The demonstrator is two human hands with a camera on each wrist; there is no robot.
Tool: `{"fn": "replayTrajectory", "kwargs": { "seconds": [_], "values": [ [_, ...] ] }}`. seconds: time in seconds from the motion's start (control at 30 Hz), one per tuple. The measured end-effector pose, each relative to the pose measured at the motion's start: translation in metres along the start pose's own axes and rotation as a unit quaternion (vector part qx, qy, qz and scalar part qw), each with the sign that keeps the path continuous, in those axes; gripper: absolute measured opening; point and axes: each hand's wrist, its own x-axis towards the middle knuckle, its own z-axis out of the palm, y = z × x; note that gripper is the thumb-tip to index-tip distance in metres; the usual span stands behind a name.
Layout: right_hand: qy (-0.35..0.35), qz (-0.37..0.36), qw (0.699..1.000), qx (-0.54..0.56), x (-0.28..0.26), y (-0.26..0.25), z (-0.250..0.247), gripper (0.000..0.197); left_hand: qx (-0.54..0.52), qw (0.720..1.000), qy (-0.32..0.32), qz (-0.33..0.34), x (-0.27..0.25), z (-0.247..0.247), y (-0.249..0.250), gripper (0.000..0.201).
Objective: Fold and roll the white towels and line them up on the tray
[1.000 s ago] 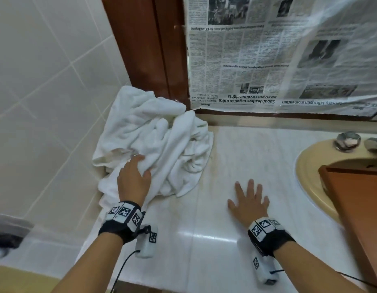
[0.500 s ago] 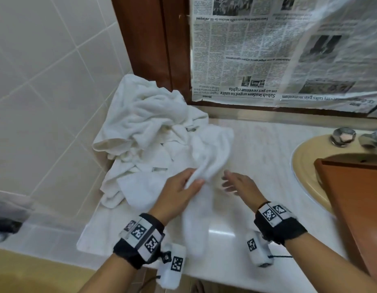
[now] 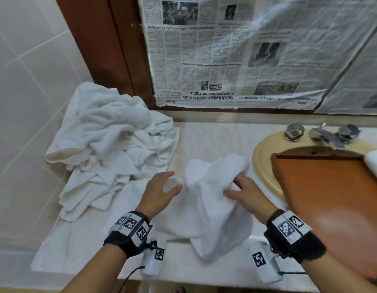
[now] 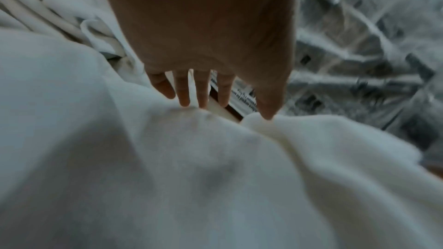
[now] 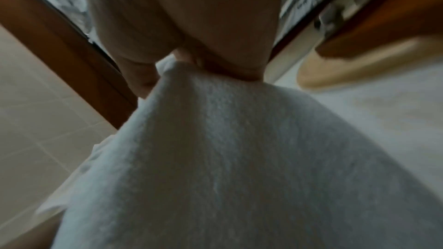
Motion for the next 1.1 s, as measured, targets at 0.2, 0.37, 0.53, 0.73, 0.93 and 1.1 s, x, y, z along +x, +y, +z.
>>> {"fn": "replayTrajectory", "kwargs": {
  "seconds": [0.2, 0.37, 0.53, 0.73, 0.93, 1.1],
  "values": [
    [0.080, 0.137, 0.890, -0.428, -0.013, 0.023, -0.048, 0.041, 0.306, 0.945, -0.116, -0.028, 0.007, 0.040, -0.017, 0.079],
    [0.074, 0.108, 0.870, -0.476, -0.014, 0.022, -0.046, 0.042, 0.362, 0.926, -0.072, -0.078, 0.008, 0.050, 0.001, 0.051],
    [0.024, 0.032, 0.911, -0.410, 0.009, 0.022, -0.036, 0.039, 0.433, 0.898, -0.056, -0.052, 0.001, 0.057, 0.004, 0.068],
    [-0.082, 0.082, 0.910, -0.399, 0.034, 0.045, -0.024, 0.066, 0.348, 0.928, -0.124, -0.044, -0.002, 0.060, -0.003, 0.098],
    [-0.082, 0.102, 0.868, -0.480, 0.033, 0.066, -0.023, 0.060, 0.276, 0.942, -0.159, -0.103, -0.019, 0.063, -0.013, 0.065],
    [-0.099, 0.113, 0.877, -0.456, 0.038, 0.071, -0.022, 0.061, 0.220, 0.956, -0.178, -0.073, -0.028, 0.062, -0.008, 0.040]
  ]
}}
